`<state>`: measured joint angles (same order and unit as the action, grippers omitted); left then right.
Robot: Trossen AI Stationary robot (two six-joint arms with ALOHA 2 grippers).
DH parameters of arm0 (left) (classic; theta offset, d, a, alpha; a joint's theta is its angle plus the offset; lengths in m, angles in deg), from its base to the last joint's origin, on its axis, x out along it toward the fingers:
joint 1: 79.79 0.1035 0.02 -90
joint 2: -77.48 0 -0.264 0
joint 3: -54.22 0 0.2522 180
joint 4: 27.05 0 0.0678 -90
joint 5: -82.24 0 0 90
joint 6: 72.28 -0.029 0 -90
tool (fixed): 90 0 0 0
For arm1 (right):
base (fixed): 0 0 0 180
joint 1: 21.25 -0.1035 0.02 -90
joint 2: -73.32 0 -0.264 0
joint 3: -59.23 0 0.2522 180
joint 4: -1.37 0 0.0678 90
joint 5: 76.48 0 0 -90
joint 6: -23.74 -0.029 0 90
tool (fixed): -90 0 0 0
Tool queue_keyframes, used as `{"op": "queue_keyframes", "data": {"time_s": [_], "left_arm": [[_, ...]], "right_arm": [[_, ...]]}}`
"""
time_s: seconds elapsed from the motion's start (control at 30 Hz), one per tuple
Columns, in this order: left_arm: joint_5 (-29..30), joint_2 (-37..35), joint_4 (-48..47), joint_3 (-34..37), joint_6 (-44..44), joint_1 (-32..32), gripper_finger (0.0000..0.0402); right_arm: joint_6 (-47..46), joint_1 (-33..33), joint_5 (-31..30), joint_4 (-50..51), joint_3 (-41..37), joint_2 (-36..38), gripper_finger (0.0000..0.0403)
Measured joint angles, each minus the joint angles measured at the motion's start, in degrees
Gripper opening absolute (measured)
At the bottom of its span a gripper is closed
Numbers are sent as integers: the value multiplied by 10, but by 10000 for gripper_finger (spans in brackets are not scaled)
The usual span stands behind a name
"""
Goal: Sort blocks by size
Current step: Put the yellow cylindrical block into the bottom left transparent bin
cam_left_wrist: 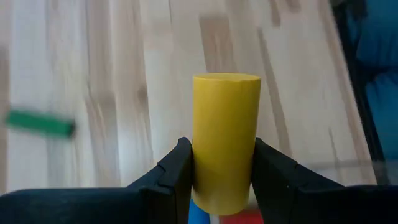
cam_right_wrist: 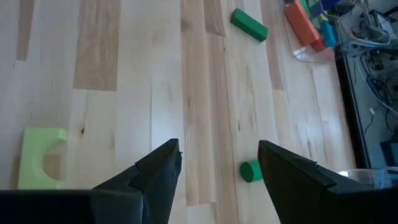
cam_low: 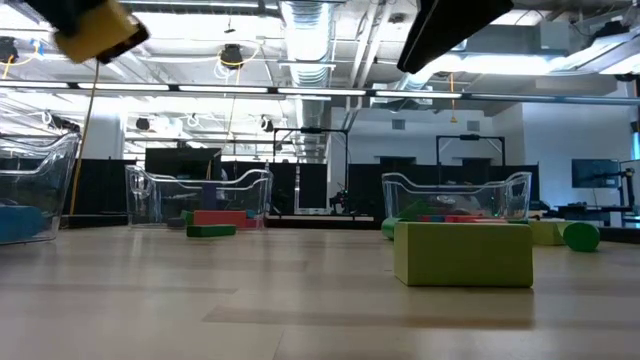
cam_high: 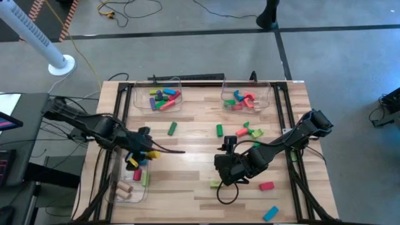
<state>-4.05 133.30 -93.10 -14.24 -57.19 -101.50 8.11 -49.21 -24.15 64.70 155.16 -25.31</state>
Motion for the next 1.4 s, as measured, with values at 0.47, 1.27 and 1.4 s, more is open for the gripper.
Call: {"op": "queue_keyframes", "data": {"time_s": [0.47,1.27,1.4], "left_arm": [[-4,4,-176,29,221,-98,123],[-49,4,-90,168,366,-170,138],[-47,4,-84,168,365,-170,138]], "right_arm": [[0,0,0,10,0,0,250],[-20,-4,35,10,0,0,250],[-20,-12,37,9,0,0,250]]}}
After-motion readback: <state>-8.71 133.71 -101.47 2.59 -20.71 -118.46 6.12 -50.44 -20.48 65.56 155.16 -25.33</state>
